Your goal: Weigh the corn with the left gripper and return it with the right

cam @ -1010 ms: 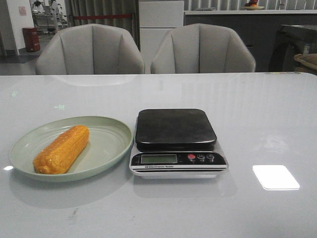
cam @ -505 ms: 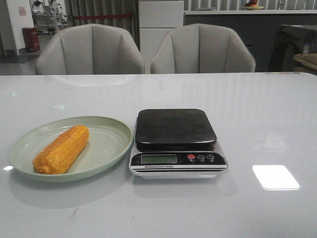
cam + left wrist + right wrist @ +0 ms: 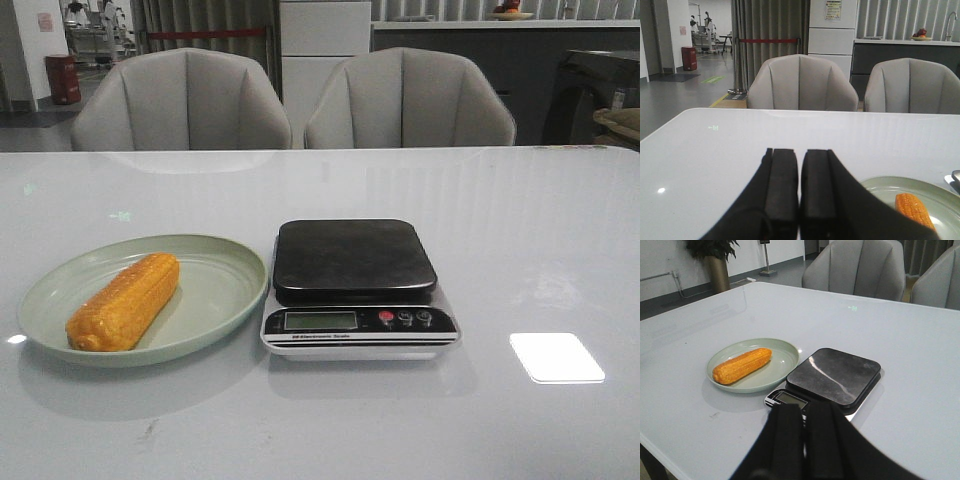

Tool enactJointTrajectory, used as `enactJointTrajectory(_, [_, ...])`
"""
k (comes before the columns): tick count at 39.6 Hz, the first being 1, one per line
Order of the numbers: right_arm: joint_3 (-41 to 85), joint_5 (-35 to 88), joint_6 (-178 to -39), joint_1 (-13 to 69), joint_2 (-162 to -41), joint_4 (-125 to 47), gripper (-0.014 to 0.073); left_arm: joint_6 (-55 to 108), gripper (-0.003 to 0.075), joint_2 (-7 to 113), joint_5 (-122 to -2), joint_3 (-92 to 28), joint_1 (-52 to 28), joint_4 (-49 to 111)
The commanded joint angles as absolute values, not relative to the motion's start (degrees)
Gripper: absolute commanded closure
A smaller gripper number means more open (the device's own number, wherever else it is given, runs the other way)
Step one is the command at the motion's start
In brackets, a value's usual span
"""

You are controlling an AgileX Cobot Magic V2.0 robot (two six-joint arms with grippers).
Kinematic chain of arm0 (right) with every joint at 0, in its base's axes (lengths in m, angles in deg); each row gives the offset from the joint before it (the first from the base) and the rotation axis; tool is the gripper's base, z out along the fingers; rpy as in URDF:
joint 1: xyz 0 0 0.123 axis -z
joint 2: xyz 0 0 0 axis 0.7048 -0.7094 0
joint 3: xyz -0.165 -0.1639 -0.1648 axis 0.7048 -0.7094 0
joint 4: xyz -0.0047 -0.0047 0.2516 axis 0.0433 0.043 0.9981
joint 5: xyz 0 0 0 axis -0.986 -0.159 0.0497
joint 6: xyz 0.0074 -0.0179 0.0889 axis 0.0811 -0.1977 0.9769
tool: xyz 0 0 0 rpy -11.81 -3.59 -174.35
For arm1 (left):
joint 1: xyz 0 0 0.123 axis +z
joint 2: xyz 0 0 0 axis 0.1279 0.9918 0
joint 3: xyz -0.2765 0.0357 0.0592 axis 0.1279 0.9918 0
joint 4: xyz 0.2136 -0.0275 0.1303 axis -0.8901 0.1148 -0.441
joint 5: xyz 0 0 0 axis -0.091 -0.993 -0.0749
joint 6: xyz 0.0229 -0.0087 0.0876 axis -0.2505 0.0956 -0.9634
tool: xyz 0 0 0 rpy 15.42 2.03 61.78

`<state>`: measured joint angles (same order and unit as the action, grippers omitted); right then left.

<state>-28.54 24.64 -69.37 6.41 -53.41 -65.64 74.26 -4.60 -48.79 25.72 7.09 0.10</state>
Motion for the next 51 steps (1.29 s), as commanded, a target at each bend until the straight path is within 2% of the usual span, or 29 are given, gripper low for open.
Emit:
enactJointTrajectory(1, [-27.0, 20.4, -70.0, 6.7, -53.9, -66.3, 0.0431, 74.5, 0.0607, -5.8, -44.2, 27.5, 6.9, 0.0])
enactJointTrajectory(12, [-27.8, 20.9, -70.0, 7.9, -53.9, -66.3, 0.0431, 74.5, 0.0607, -5.8, -44.2, 27.5, 6.9, 0.0])
enactJointTrajectory(27, [-34.1, 9.0, -77.7, 27.3, -53.5, -56.2, 0.0431, 74.5, 0.0607, -5.7, -44.2, 27.5, 6.9, 0.0])
enactJointTrajectory(38, [-38.4, 8.7, -80.6, 37.5, -43.7, -56.6, 0.0431, 74.5, 0.0607, -5.7, -44.2, 27.5, 6.9, 0.0])
enactJointTrajectory(51, [-40.5, 8.4, -80.6, 38.9, -41.4, -56.6, 0.0431, 74.5, 0.0607, -5.7, -44.2, 27.5, 6.9, 0.0])
